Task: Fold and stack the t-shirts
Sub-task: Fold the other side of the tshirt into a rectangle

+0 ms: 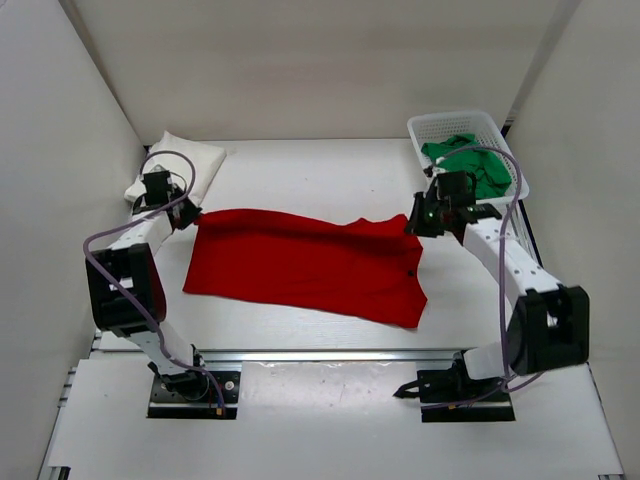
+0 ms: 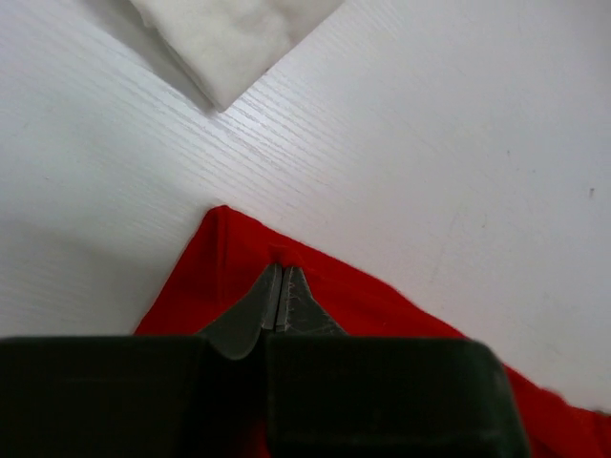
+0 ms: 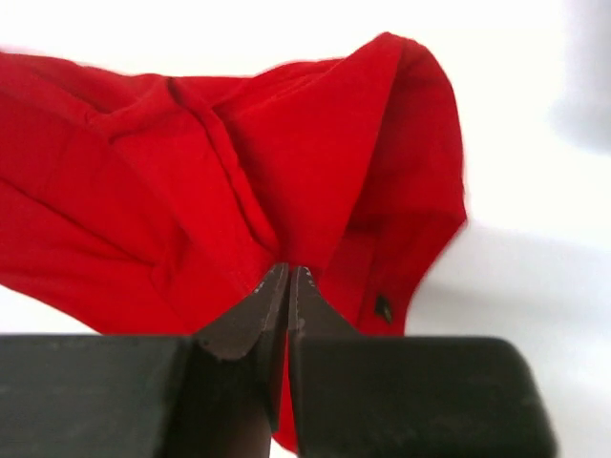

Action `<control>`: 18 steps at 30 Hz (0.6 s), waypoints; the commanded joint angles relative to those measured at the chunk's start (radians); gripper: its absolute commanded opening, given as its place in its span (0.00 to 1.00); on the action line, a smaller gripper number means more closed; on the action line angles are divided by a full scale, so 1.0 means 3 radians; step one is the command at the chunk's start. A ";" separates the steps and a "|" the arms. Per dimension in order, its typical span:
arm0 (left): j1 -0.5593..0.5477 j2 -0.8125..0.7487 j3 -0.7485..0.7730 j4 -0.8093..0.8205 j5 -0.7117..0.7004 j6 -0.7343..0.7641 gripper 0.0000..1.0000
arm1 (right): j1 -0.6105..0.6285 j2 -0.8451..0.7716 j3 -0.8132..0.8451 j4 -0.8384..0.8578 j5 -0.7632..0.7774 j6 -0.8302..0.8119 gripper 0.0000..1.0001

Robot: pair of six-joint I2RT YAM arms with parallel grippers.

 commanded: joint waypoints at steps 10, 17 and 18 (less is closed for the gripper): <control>0.0347 -0.0048 -0.0148 0.0182 0.0598 -0.0196 0.00 | 0.0453 -0.1212 -0.1290 0.0259 0.0477 0.0319 0.00; 0.0439 -0.0195 -0.0423 0.0289 0.0757 -0.0338 0.19 | 0.0408 -0.1663 -0.1888 0.0417 0.0340 0.0636 0.02; 0.0465 -0.0231 -0.0459 0.0310 0.0752 -0.0369 0.29 | 0.0392 -0.1678 -0.1970 0.0422 0.0258 0.0652 0.03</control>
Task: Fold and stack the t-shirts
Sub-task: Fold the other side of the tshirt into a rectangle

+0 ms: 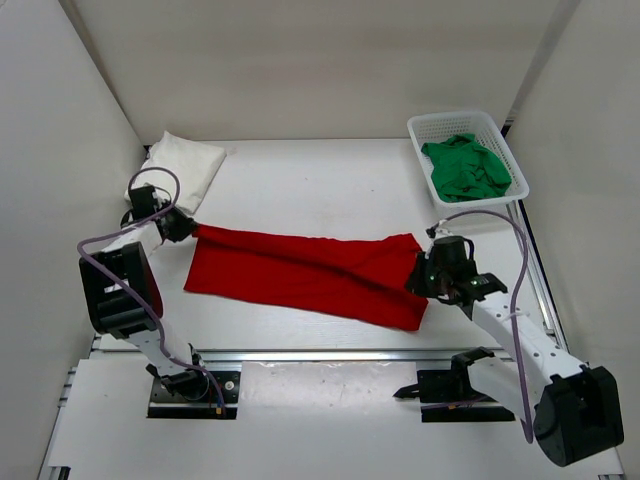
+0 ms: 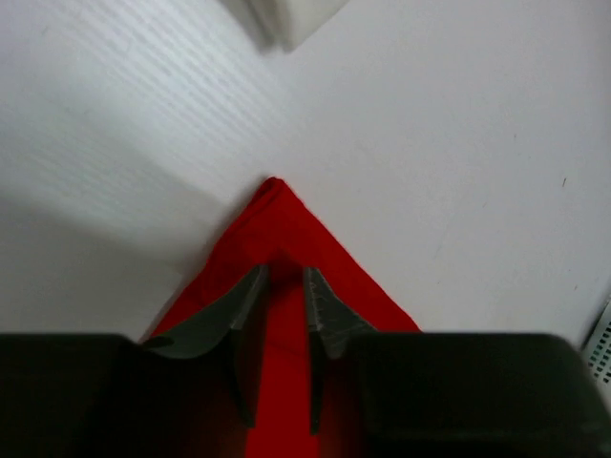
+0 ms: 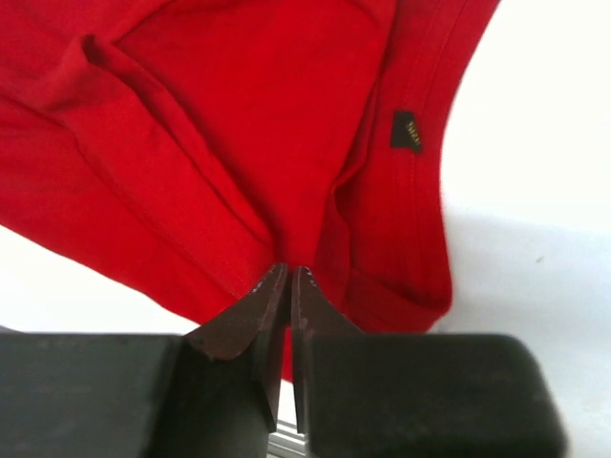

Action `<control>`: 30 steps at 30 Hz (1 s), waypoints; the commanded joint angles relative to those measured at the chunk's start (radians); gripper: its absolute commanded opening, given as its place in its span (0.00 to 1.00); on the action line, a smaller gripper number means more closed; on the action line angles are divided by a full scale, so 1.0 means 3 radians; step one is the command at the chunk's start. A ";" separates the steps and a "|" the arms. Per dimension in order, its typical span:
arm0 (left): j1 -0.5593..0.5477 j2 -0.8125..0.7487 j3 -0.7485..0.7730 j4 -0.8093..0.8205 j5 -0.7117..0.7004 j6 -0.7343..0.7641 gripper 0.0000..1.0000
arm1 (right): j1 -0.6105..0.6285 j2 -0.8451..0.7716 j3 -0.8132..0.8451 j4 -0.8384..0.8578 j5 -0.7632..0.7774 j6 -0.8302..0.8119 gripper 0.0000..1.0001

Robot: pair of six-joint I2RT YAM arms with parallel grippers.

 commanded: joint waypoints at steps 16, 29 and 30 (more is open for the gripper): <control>-0.1164 -0.0638 -0.0618 0.0914 -0.0134 -0.0562 0.37 | 0.0378 0.0864 0.0506 0.0905 -0.0161 -0.0050 0.00; -0.0981 -0.0509 -0.1247 0.1078 0.0030 -0.0593 0.27 | 0.0557 0.2185 0.1177 0.1301 -0.0294 -0.0183 0.26; -0.0951 -0.0560 -0.1258 0.1083 0.0045 -0.0593 0.27 | 0.0597 0.2196 0.1177 0.1286 -0.0314 -0.0188 0.25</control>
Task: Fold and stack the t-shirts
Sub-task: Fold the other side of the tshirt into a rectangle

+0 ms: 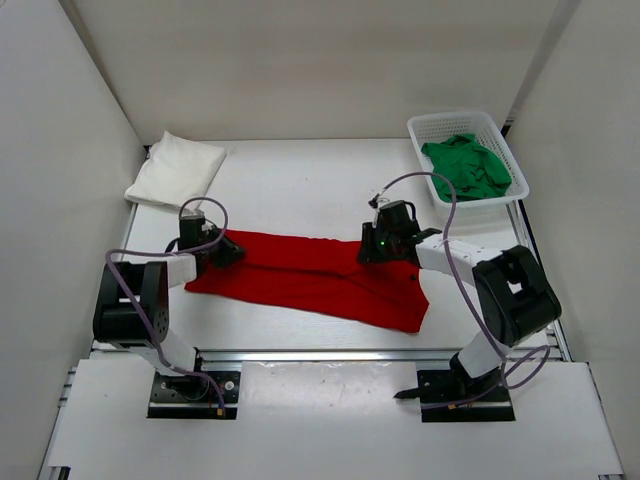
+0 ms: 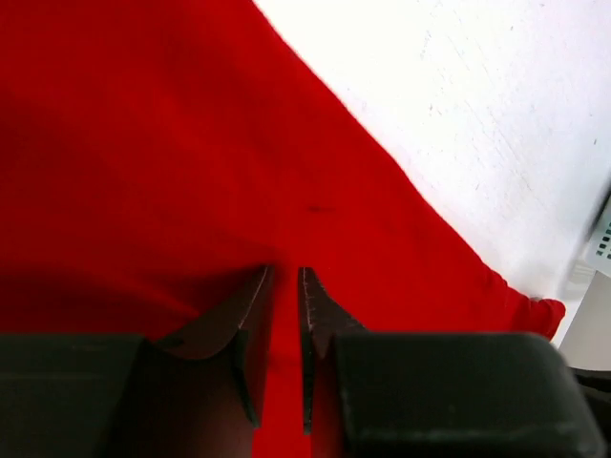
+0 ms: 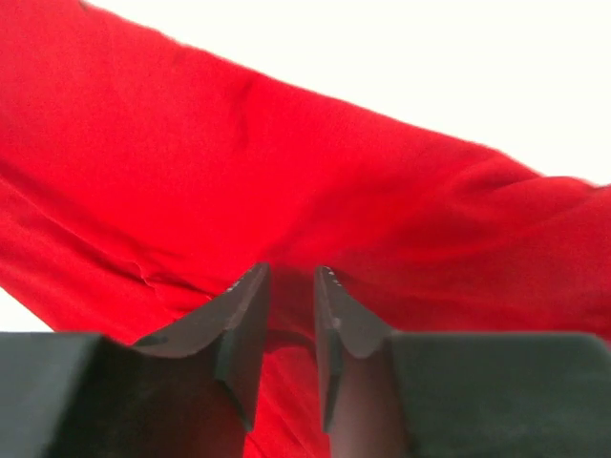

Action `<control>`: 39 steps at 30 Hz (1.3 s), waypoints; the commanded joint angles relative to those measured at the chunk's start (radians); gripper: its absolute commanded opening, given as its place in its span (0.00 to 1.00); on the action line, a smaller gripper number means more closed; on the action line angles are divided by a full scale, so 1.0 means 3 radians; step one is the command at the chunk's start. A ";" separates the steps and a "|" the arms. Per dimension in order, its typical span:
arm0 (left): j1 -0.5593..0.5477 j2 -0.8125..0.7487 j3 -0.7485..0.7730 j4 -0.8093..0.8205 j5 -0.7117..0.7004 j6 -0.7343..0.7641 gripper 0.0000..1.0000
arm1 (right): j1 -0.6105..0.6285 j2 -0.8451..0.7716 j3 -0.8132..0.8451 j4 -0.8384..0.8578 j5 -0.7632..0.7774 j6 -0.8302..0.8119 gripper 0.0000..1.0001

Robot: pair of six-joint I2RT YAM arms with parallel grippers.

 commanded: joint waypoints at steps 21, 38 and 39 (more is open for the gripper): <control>-0.0512 -0.1160 -0.0302 0.0114 -0.0307 -0.0039 0.31 | 0.0690 -0.1010 -0.0392 -0.0355 0.0069 0.0155 0.09; -0.2528 -0.0203 0.0041 0.0579 -0.0262 -0.0232 0.31 | 0.0515 -0.0933 -0.0744 -0.0385 0.0171 0.0344 0.00; -0.2564 -0.0157 0.0041 0.0696 -0.0211 -0.0335 0.31 | 0.0520 -0.0974 -0.0735 -0.0416 0.0166 0.0365 0.01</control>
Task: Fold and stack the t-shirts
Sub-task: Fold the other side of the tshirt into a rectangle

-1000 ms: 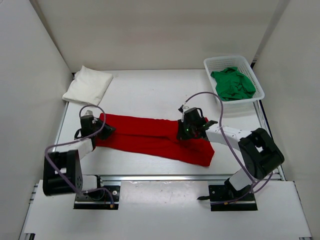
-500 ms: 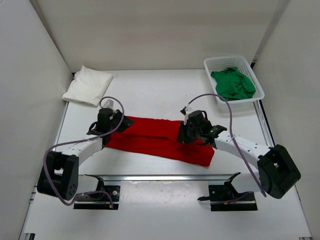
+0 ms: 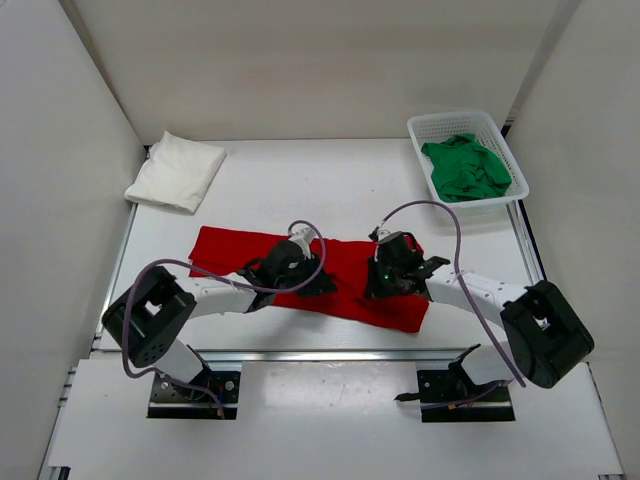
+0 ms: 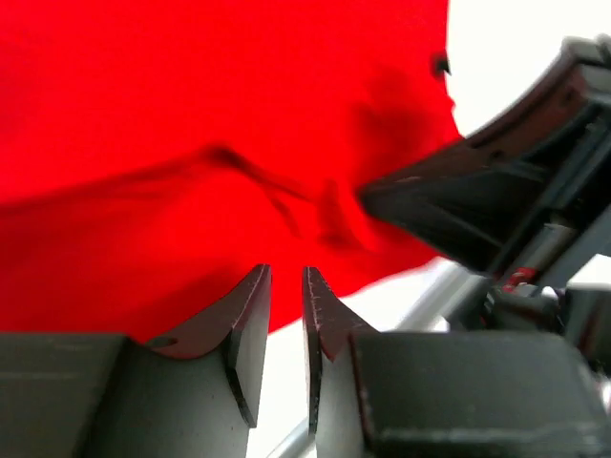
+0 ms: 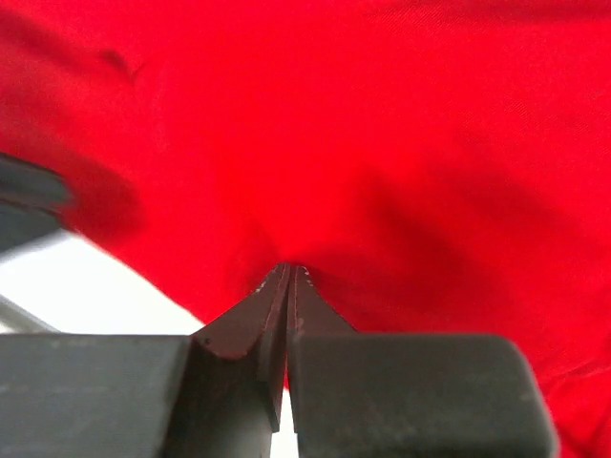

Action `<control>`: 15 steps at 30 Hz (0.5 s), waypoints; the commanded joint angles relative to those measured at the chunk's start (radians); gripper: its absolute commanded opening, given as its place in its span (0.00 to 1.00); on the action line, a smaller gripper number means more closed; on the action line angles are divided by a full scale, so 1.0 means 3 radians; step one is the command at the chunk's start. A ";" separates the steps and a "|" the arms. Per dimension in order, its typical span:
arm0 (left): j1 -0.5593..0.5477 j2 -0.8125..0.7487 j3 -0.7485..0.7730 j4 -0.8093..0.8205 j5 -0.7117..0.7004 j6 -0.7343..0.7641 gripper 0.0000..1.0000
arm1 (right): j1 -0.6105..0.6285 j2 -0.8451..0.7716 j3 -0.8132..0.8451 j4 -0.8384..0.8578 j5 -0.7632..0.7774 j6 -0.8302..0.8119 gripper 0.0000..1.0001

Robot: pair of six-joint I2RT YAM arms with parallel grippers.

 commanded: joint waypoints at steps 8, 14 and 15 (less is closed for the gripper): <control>-0.0261 0.0489 0.0313 0.0389 -0.0060 -0.0341 0.34 | -0.0301 -0.0646 -0.0241 0.0067 -0.0110 0.0141 0.08; -0.0327 0.0693 0.0487 0.0277 -0.0131 -0.0392 0.38 | -0.0358 -0.0697 -0.0343 0.0118 -0.0116 0.0121 0.08; -0.0353 0.0694 0.0492 0.0256 -0.0167 -0.0387 0.38 | -0.0348 -0.0677 -0.0369 0.0144 -0.0146 0.0106 0.08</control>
